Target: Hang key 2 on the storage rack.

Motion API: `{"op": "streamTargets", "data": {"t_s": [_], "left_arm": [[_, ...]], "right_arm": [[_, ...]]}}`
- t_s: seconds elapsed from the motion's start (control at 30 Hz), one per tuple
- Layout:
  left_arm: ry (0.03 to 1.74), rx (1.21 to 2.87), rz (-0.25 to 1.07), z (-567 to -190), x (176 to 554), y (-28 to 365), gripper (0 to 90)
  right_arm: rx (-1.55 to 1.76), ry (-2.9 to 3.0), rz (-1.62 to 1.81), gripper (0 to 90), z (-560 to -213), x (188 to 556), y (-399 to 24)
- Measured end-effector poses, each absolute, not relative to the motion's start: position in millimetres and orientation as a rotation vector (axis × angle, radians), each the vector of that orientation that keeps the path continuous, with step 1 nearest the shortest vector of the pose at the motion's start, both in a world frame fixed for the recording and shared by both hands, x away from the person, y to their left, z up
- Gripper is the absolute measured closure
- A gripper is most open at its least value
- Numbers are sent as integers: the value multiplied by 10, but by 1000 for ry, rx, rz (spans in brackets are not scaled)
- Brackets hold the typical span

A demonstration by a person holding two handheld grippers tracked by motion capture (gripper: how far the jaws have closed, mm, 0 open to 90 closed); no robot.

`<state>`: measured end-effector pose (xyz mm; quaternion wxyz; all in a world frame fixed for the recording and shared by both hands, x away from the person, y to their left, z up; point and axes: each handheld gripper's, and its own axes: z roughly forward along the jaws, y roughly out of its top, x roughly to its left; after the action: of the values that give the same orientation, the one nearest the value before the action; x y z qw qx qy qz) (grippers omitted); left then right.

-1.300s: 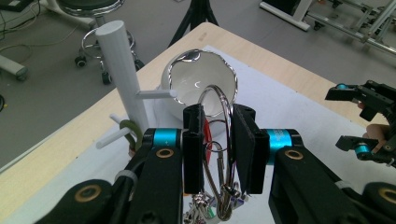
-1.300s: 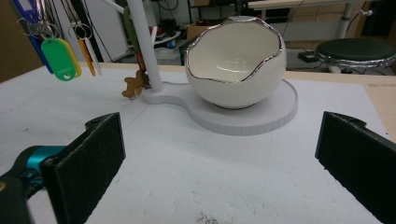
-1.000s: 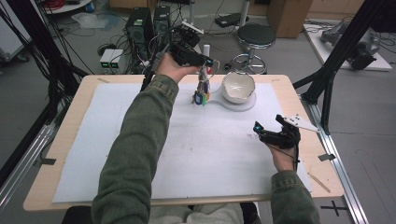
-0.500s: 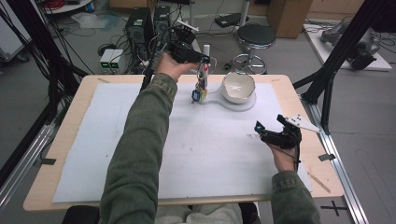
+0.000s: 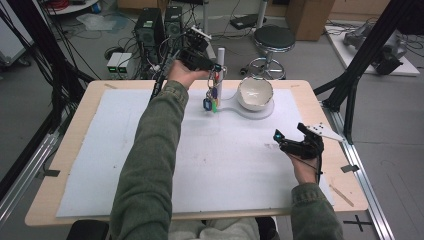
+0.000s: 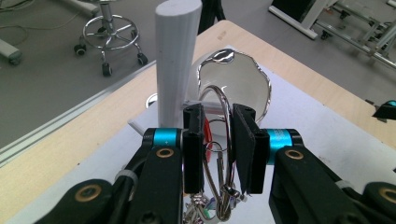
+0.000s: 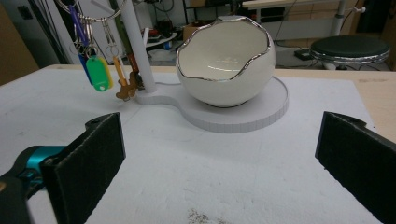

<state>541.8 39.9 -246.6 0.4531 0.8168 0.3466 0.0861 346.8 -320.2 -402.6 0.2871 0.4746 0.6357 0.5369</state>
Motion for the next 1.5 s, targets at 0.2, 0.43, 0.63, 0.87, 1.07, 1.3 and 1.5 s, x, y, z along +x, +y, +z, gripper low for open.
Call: {"op": "streamTargets", "data": {"t_s": [0.2,0.43,0.63,0.87,1.07,1.3,1.5], "left_arm": [[886,2031,217,-2554,5447,409,743],[934,1989,195,-2682,5419,529,735],[937,1934,139,-2688,5398,613,604],[935,1904,159,-2659,5318,684,448],[976,1883,177,-2635,5272,731,201],[999,1836,194,-2652,5203,862,59],[990,1773,208,-2602,5116,1016,59]], "right_arm": [[1273,1694,1427,5,-4030,3466,-3227],[1273,1692,1423,5,-4025,3452,-3234],[1266,1697,1418,5,-4028,3455,-3221],[1264,1695,1417,5,-4030,3460,-3213],[1256,1695,1416,5,-4030,3465,-3211],[1259,1700,1416,5,-4028,3464,-3198],[1259,1701,1415,5,-4030,3471,-3190]]}}
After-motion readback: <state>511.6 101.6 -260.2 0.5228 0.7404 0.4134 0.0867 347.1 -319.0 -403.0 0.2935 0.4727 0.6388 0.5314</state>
